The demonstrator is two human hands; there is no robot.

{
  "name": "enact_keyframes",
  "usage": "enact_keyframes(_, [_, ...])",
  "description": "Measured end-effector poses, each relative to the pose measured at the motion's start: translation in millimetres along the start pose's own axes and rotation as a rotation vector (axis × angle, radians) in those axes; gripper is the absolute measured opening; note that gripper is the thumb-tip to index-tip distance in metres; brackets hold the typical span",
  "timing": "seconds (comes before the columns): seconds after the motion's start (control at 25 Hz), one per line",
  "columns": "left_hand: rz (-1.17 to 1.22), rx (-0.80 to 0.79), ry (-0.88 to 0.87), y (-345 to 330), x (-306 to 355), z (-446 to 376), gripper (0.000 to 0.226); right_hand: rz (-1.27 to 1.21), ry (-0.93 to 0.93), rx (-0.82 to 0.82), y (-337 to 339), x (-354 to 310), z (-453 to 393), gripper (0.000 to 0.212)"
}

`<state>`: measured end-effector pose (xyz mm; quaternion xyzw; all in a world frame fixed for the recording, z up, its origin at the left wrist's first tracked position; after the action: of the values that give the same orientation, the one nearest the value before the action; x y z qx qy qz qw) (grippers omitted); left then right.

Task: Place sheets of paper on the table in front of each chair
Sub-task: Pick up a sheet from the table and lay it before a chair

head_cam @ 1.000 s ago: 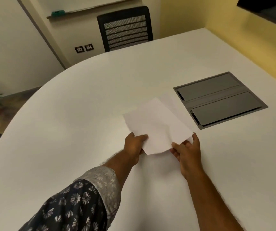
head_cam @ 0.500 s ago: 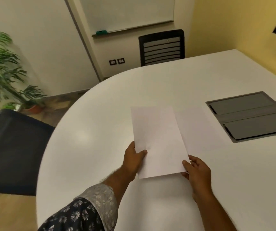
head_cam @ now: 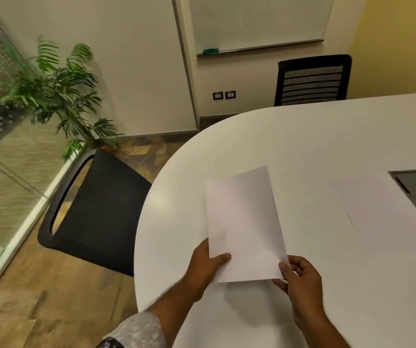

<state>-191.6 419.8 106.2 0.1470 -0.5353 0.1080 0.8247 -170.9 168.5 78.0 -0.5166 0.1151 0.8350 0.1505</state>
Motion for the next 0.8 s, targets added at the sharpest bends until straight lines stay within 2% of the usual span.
enact_keyframes(0.16, [-0.015,-0.016,0.027,59,-9,-19,0.059,0.006,0.003,0.027,-52,8,27,0.014])
enact_keyframes(0.44, [-0.070,-0.054,-0.007,139,0,-70,0.054,0.006,-0.010,0.047,-133,14,61,0.014])
enact_keyframes(0.68, [-0.317,-0.179,-0.117,196,41,-151,0.049,0.084,-0.146,-0.038,-185,30,81,0.017])
enact_keyframes(0.8, [-0.279,-0.171,-0.077,210,54,-190,0.049,0.044,-0.255,-0.055,-218,40,90,0.009])
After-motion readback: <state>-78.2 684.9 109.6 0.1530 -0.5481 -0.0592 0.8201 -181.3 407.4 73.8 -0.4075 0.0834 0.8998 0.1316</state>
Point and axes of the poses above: each hand's wrist, its own z-axis away from the middle knuckle, its own y-axis out of the back of the hand, x = y × z, the point moved 2 cm from there along -z, towards the middle knuckle, and after that the axes turned 10 degrees about x, right-handed, at the moved point
